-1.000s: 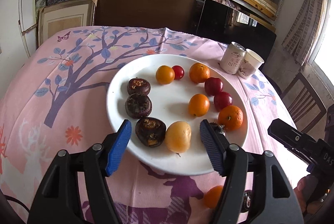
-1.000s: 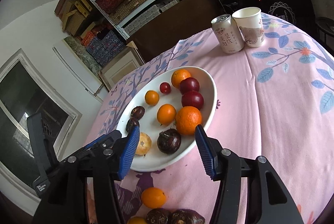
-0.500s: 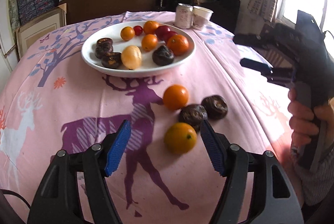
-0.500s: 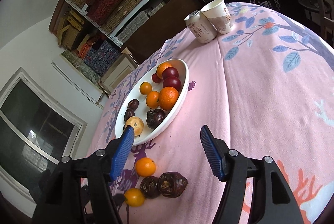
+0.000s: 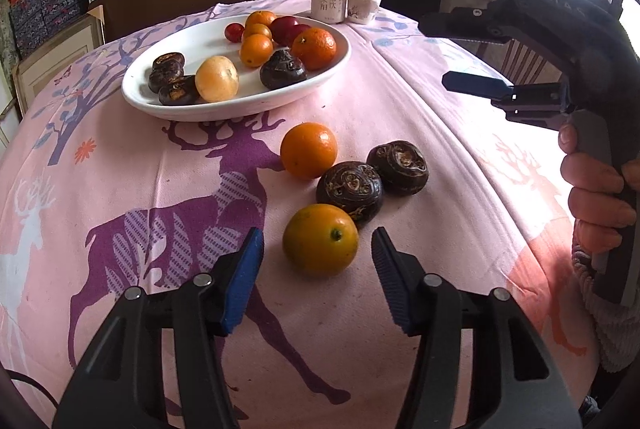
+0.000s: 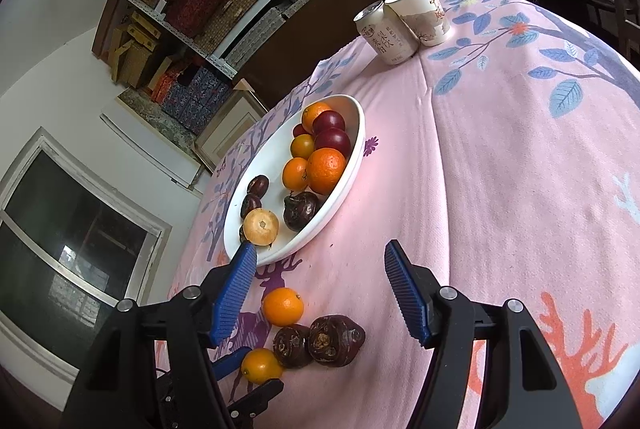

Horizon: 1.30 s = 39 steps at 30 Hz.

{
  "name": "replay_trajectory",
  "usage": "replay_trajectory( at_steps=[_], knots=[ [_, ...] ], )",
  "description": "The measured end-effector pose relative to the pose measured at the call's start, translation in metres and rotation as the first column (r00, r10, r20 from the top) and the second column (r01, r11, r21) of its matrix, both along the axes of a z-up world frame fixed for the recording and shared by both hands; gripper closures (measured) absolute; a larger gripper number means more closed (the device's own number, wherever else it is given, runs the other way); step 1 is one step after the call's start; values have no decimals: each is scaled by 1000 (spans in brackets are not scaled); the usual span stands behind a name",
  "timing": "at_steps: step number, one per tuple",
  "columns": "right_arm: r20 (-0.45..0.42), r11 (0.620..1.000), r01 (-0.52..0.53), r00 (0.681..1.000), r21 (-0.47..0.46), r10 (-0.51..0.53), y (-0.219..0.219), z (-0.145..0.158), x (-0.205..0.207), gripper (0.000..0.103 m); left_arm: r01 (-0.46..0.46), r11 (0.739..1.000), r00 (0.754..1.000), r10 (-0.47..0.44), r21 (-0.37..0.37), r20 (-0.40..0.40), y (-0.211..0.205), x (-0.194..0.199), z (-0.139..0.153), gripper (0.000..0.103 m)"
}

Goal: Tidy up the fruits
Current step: 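Grasp a tangerine with the left tool, then grasp a dark mangosteen with the right tool while the left tool holds the tangerine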

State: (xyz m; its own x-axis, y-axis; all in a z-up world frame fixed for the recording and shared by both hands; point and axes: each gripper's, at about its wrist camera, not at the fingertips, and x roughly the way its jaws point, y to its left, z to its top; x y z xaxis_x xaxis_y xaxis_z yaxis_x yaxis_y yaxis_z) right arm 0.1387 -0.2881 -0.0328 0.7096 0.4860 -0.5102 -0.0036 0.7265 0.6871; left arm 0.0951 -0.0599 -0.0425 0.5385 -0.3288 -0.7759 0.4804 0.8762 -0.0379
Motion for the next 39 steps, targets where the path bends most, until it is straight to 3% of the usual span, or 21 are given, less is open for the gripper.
replay_trajectory(
  at_steps=[7, 12, 16, 23, 28, 34, 39],
  knots=[
    [-16, 999, -27, 1000, -27, 27, 8, -3, 1, 36, -4, 1000, 1000, 4, 10, -14, -1, 6, -3, 66],
    [-42, 996, -68, 997, -50, 66, 18, -11, -10, 36, -146, 988, 989, 146, -47, 3, 34, 17, 10, 66],
    [-50, 985, -93, 995, -148, 86, 31, -14, -25, 36, -240, 970, 971, 239, -51, -22, 53, 28, 9, 66],
    [-42, 921, -137, 991, -365, 131, 61, -13, -34, 40, -277, 961, 961, 276, -19, -20, 57, 31, 5, 66],
    [-52, 849, -169, 985, -500, 166, 83, -17, -37, 46, -283, 959, 959, 283, -5, -18, 56, 33, 3, 66],
    [-82, 827, -180, 983, -533, 162, 89, -23, -34, 56, -277, 961, 960, 278, 22, -19, 51, 34, 0, 66],
    [-87, 803, -177, 984, -569, 155, 96, -25, -27, 57, -276, 961, 961, 277, 30, -19, 50, 35, -1, 66]
  ],
)
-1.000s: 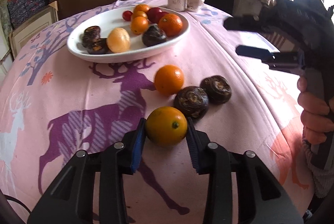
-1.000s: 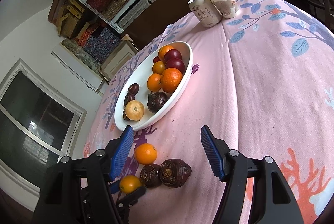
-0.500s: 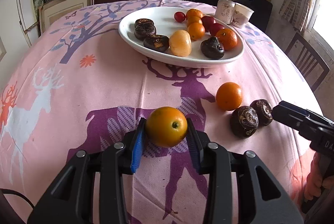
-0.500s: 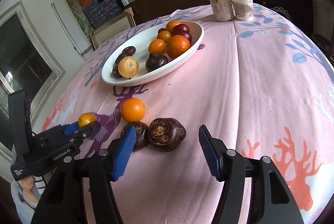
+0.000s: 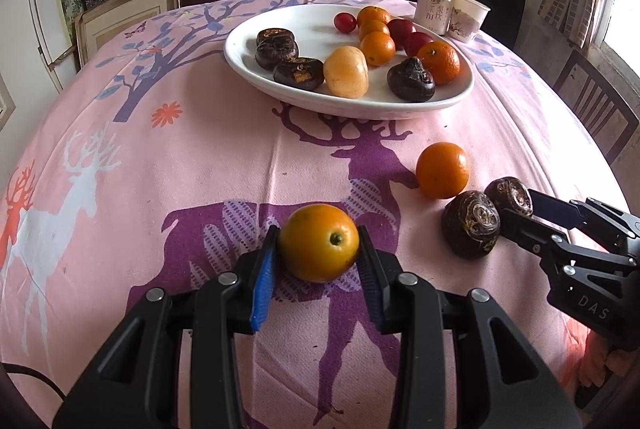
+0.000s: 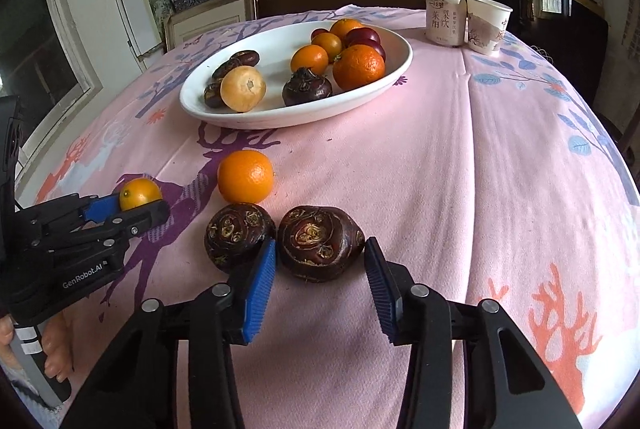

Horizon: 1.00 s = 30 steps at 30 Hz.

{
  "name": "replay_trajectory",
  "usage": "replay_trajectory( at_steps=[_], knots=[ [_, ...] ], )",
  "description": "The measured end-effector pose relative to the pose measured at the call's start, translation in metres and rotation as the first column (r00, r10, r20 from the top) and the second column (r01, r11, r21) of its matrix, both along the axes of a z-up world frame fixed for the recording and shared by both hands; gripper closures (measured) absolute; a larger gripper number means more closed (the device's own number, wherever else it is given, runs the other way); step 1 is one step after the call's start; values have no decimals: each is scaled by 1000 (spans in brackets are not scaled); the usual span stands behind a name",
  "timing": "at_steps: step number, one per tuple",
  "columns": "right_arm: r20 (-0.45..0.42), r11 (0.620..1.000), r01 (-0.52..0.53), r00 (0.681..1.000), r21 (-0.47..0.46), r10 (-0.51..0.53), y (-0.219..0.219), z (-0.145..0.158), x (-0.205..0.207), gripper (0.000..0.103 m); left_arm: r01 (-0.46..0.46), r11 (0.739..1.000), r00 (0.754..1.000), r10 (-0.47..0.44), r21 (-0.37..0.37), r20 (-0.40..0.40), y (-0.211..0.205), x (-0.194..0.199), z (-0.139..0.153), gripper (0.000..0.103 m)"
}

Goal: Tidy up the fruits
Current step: 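Grasp a dark mangosteen with the right tool while the left tool holds the tangerine, then place the tangerine on the plate with the left tool while the right places the mangosteen there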

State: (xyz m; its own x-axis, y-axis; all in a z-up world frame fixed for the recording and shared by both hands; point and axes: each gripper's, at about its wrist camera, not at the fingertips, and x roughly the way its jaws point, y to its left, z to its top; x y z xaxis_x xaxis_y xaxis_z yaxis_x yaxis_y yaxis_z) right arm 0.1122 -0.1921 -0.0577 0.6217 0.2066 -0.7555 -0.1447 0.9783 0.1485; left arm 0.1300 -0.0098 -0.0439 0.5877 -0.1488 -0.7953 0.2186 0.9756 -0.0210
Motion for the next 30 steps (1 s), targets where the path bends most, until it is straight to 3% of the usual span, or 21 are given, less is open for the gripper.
replay_trajectory(
  at_steps=[7, 15, 20, 24, 30],
  knots=[
    [2, 1000, -4, 1000, -30, 4, 5, 0, 8, 55, 2, 1000, 1000, -2, 22, 8, -1, 1, -2, 66],
    [22, 999, 20, 1000, 37, -21, -8, 4, 3, 57, -5, 1000, 1000, 5, 4, 27, 0, -1, 1, 66],
    [60, 993, 62, 996, 98, -68, -23, 12, -3, 57, -22, 999, 994, 25, -27, 106, 6, -8, 18, 66],
    [123, 985, 75, 988, 157, -95, -34, 27, -9, 57, -13, 995, 991, 26, -96, 130, 12, -6, 34, 66],
    [118, 963, 65, 988, 262, -99, -44, 56, 16, 57, -31, 993, 986, 49, -112, 157, 11, 35, 66, 66]
  ],
)
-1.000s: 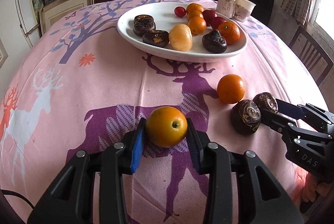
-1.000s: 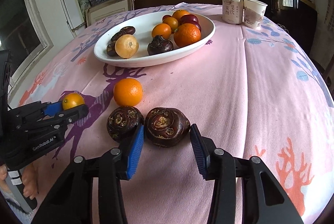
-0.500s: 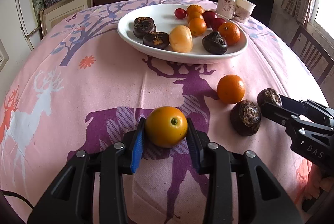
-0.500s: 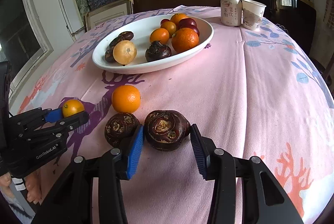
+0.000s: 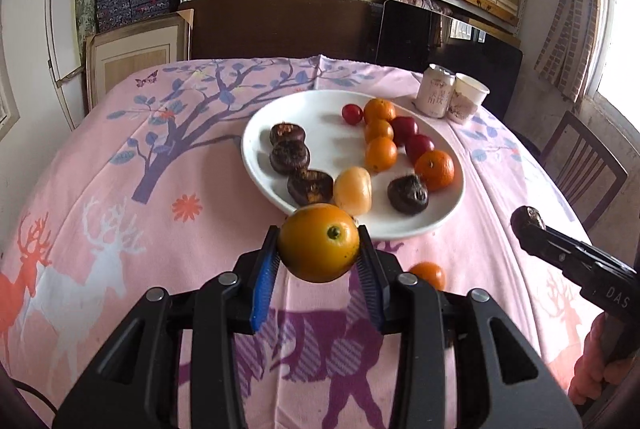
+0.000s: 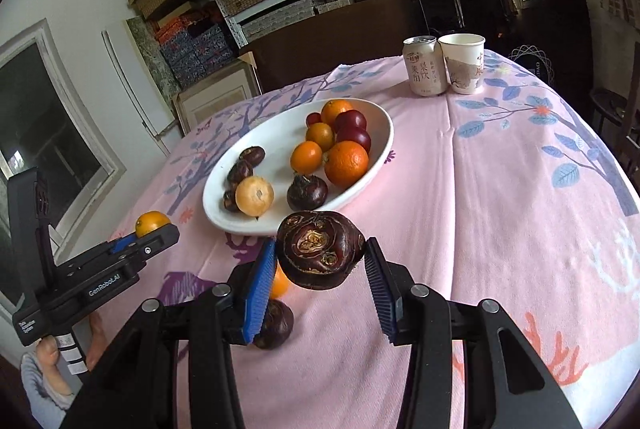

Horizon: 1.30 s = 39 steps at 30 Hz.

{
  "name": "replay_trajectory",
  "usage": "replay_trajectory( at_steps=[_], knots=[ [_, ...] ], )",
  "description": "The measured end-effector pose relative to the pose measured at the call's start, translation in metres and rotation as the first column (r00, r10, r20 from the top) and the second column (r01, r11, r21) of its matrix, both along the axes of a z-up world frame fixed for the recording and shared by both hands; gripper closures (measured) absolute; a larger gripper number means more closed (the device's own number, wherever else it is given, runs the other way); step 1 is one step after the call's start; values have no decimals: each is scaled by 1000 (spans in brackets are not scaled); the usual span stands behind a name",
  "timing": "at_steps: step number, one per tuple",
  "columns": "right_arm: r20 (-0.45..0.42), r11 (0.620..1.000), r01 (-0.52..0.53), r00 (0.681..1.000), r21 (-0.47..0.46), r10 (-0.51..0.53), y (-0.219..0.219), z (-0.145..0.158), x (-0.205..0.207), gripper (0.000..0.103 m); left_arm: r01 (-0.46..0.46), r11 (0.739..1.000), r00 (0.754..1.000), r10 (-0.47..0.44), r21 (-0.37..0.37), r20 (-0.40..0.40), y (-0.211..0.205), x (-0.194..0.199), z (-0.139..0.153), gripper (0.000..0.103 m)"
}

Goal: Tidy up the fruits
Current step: 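Place the tangerine on the plate with the left tool while the right places the mangosteen there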

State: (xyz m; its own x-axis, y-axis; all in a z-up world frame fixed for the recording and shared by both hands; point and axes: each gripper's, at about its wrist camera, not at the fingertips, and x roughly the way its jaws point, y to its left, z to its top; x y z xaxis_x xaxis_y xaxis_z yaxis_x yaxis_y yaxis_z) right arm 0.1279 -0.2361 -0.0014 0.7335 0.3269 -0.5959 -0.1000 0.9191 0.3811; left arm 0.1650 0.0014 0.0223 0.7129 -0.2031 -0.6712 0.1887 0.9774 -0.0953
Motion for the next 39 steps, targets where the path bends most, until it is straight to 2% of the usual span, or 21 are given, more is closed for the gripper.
replay_trajectory(
  at_steps=[5, 12, 14, 15, 17, 20, 24, 29, 34, 39],
  knots=[
    [13, 999, -23, 1000, -29, 24, 21, 16, 36, 57, -15, 1000, 1000, 15, -15, 5, -9, 46, 16, 66],
    [7, 993, -88, 996, -81, 89, 63, 1, 76, 57, 1, 1000, 999, -1, 7, -33, -31, 108, 8, 66],
    [27, 991, -86, 996, -101, 89, 64, 0, 79, 50, -13, 1000, 1000, 13, 11, -27, -36, 116, 1, 50],
    [47, 991, -64, 996, -114, 70, 61, 0, 77, 41, -23, 1000, 1000, 23, 0, -15, -35, 116, -1, 41],
    [75, 994, -37, 996, -101, 44, 52, 3, 74, 41, -5, 1000, 1000, 5, 2, -30, -35, 118, -4, 40],
    [80, 999, -29, 996, -26, 31, 40, 8, 70, 41, -12, 999, 999, 11, -33, -34, -23, 113, 1, 40],
    [82, 1000, -23, 996, -14, 24, 34, 9, 55, 40, -49, 998, 999, 49, -49, -11, -5, 89, 7, 40],
    [71, 999, 16, 997, 33, -19, 18, 5, 40, 38, -84, 995, 996, 84, -60, -14, 18, 44, -3, 40],
    [51, 993, 49, 997, 106, -54, -3, -2, 21, 36, -125, 992, 992, 125, 0, 1, 24, 3, -18, 31],
    [23, 985, 61, 998, 160, -65, -17, -9, 6, 33, -92, 994, 996, 91, 53, 12, 12, -24, -26, 28]
  ],
)
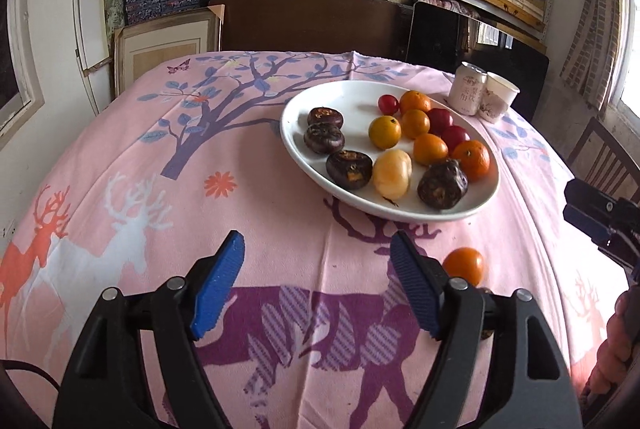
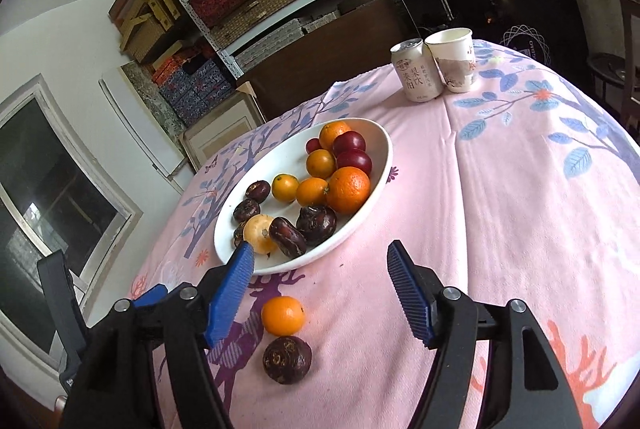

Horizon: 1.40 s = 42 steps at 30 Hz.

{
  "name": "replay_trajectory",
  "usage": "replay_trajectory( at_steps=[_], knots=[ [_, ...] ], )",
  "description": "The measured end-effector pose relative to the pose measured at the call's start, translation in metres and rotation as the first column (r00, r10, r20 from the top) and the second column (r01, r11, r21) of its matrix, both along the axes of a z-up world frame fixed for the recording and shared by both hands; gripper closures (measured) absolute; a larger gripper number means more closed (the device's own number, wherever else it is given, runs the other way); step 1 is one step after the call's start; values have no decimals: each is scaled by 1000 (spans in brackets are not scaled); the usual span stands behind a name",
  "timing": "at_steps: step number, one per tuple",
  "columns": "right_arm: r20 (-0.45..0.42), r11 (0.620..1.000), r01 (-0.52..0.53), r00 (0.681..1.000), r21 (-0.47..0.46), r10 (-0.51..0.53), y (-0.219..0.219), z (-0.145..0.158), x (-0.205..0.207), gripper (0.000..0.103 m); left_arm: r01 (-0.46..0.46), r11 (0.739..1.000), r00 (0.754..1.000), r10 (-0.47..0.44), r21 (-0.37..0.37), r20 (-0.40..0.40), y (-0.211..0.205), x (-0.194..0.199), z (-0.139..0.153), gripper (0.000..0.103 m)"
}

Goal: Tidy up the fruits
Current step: 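Place the tangerine on the plate with the left tool while the right places the mangosteen there, then grasp the last dark mangosteen with the right tool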

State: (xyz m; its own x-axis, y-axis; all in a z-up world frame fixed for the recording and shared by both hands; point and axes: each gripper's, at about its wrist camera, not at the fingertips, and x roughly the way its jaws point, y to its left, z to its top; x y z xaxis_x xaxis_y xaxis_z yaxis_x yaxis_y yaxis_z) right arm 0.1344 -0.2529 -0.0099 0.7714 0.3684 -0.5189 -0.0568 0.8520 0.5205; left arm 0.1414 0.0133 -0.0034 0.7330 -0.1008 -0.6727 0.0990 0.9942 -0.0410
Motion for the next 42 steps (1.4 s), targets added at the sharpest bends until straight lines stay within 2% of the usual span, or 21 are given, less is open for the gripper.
replay_trajectory(
  at_steps=[5, 10, 14, 16, 17, 21, 24, 26, 28, 30, 36, 39, 42],
  knots=[
    [-25, 999, -31, 999, 7, 31, 3, -6, -7, 31, 13, 997, 1000, -13, 72, 5, -12, -8, -7, 27],
    [-52, 986, -129, 991, -106, 124, 36, -11, -11, 31, -48, 998, 999, 48, 29, -1, 6, -2, -4, 27],
    [-77, 960, -188, 981, -206, 175, 61, -17, -15, 31, -107, 994, 994, 107, -9, -11, 25, 2, -1, 26],
    [-101, 944, -218, 975, -249, 198, 72, -22, -18, 31, -132, 991, 991, 131, -17, -23, 30, 4, -2, 15],
    [-113, 933, -234, 971, -275, 210, 78, -25, -19, 31, -141, 990, 990, 141, -20, -23, 32, 4, -2, 14],
    [-147, 879, -275, 961, -390, 235, 102, -35, -22, 31, -136, 991, 991, 135, -17, -11, 30, 2, 0, 14],
    [-163, 863, -290, 956, -413, 243, 108, -38, -21, 33, -126, 992, 992, 126, 5, -7, 26, 1, 0, 13],
    [-173, 865, -294, 955, -406, 243, 107, -40, -19, 41, -121, 992, 993, 122, 19, -7, 23, 1, -1, 11],
    [-188, 869, -299, 952, -394, 243, 107, -43, -16, 55, -119, 992, 993, 119, 31, -6, 20, 1, -2, 10],
    [-189, 871, -296, 953, -391, 239, 107, -44, -14, 59, -115, 993, 993, 115, 38, -9, 19, 1, -3, 10],
    [-157, 895, -274, 960, -353, 232, 97, -38, -14, 62, -99, 994, 995, 101, 50, -27, 15, 3, -8, 9],
    [-88, 920, -178, 984, -350, 157, 75, -22, -16, 62, -71, 995, 997, 73, 63, -27, 8, 2, -10, 9],
    [-85, 951, -90, 994, -296, 68, 47, -17, -10, 62, -28, 994, 999, 31, 101, -24, -6, -1, -13, 9]
  ],
)
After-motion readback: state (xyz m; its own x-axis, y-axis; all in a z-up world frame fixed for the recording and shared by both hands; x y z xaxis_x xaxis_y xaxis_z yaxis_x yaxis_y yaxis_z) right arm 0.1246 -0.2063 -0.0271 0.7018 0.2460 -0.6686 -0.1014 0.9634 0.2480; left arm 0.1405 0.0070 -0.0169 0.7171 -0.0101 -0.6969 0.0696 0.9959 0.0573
